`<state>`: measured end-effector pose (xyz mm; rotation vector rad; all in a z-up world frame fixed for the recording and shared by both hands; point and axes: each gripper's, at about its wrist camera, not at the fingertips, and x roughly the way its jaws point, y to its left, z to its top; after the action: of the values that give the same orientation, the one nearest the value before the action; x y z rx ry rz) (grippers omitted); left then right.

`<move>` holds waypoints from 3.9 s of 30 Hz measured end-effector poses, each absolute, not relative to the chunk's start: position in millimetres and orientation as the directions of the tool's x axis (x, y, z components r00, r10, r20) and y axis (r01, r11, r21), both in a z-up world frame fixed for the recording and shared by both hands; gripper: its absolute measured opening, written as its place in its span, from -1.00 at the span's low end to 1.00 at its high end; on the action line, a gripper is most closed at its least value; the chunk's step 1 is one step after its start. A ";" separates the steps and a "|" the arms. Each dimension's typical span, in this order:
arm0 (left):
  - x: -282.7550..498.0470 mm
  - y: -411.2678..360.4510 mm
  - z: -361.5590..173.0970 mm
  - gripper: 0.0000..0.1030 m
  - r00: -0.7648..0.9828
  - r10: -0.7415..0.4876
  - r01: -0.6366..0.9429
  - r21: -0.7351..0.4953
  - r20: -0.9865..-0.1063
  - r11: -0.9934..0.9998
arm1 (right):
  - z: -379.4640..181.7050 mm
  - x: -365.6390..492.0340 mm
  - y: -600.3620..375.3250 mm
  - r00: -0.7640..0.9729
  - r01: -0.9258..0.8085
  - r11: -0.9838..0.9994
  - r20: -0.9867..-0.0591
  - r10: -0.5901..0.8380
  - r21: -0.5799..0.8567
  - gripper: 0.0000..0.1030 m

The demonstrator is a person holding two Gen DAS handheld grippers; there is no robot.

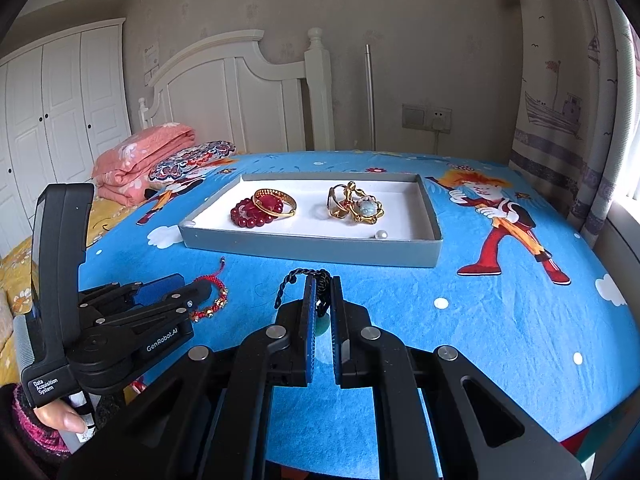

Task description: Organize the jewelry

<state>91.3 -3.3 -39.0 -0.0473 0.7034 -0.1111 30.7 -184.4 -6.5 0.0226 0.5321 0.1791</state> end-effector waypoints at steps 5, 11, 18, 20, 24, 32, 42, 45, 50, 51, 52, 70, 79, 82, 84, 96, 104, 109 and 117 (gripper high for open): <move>75.6 -3.3 -33.2 -0.38 0.791 -0.140 0.108 -0.088 -0.596 0.990 | -10.3 33.1 -188.4 0.841 -0.155 0.985 -0.512 0.173 0.078 -0.86; 61.5 -28.1 -39.1 -0.45 0.769 -0.209 0.229 -0.044 -0.604 0.972 | -13.4 32.2 -185.0 0.835 -0.167 0.983 -0.518 0.182 0.075 -0.86; 65.3 -31.8 -51.6 -0.78 0.768 -0.180 0.229 0.001 -0.615 0.973 | -16.0 33.8 -185.8 0.832 -0.163 0.983 -0.525 0.180 0.078 -0.86; 62.3 -31.9 -51.6 -0.78 0.770 -0.183 0.232 0.001 -0.611 0.973 | -17.3 33.9 -184.1 0.829 -0.168 0.983 -0.528 0.183 0.077 -0.86; 52.3 -24.6 -39.0 -0.79 0.814 -0.169 0.198 -0.009 -0.556 0.980 | -16.0 31.8 -183.9 0.834 -0.169 0.983 -0.522 0.180 0.068 -0.86; 35.0 -22.8 -13.2 -0.79 0.855 -0.150 0.178 0.009 -0.496 0.984 | -4.8 22.8 -177.3 0.849 -0.195 0.980 -0.492 0.194 0.051 -0.86; 19.5 -19.0 6.6 -0.79 0.880 -0.105 0.125 0.013 -0.464 0.992 | 15.2 9.1 -171.4 0.874 -0.207 0.978 -0.443 0.199 0.031 -0.86; 17.8 -12.6 9.4 -0.79 0.882 -0.086 0.097 0.000 -0.463 0.995 | 17.0 6.1 -167.3 0.876 -0.214 0.977 -0.439 0.201 0.021 -0.86; 16.7 -8.5 10.1 -0.79 0.884 -0.076 0.082 -0.006 -0.460 0.997 | 16.1 4.7 -163.0 0.874 -0.220 0.975 -0.442 0.202 0.011 -0.86; 16.1 -8.8 10.0 -0.79 0.886 -0.074 0.081 -0.004 -0.458 0.997 | 15.2 5.1 -163.2 0.873 -0.220 0.975 -0.444 0.202 0.012 -0.86; 16.2 -9.7 9.8 -0.79 0.886 -0.073 0.081 -0.003 -0.457 0.997 | 14.4 5.8 -163.5 0.872 -0.219 0.976 -0.447 0.201 0.012 -0.86; 77.5 -22.0 38.0 -0.78 0.902 -0.053 0.072 0.029 -0.429 0.997 | 31.3 67.1 -170.3 0.888 -0.165 0.986 -0.437 0.144 -0.011 -0.86; 154.5 -32.4 46.5 -0.78 0.874 -0.062 0.068 -0.004 -0.483 0.998 | 41.5 128.7 -173.4 0.884 -0.137 0.989 -0.457 0.100 -0.048 -0.86; 179.0 -36.6 50.2 -0.78 0.873 -0.047 0.058 0.008 -0.485 0.998 | 47.5 149.3 -175.0 0.883 -0.127 0.990 -0.461 0.086 -0.058 -0.86; 194.2 -37.3 55.1 -0.78 0.869 -0.049 0.057 0.001 -0.492 0.998 | 52.6 161.6 -177.4 0.881 -0.124 0.991 -0.465 0.088 -0.049 -0.86; 242.5 -46.4 50.6 -0.78 0.849 -0.033 0.036 -0.005 -0.527 0.999 | 31.9 200.6 -182.0 0.845 -0.098 0.994 -0.532 0.055 -0.052 -0.86; 252.2 -48.3 10.0 -0.48 0.799 -0.057 0.056 -0.020 -0.599 0.998 | -5.6 209.1 -181.2 0.785 -0.096 0.992 -0.619 0.025 -0.083 -0.78; 249.6 -44.1 2.8 0.08 0.803 -0.035 0.038 -0.008 -0.595 0.999 | -9.5 208.4 -187.4 0.779 -0.089 0.995 -0.626 0.040 -0.047 -0.08; 239.5 -34.7 10.6 0.54 0.823 -0.003 -0.002 -0.008 -0.567 1.000 | -8.6 203.0 -183.1 0.782 -0.101 0.993 -0.622 0.044 -0.057 -0.01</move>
<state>239.5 -34.7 10.6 -0.0082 0.6034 -0.0009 203.0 -183.1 -8.6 -0.0888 0.6691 0.0783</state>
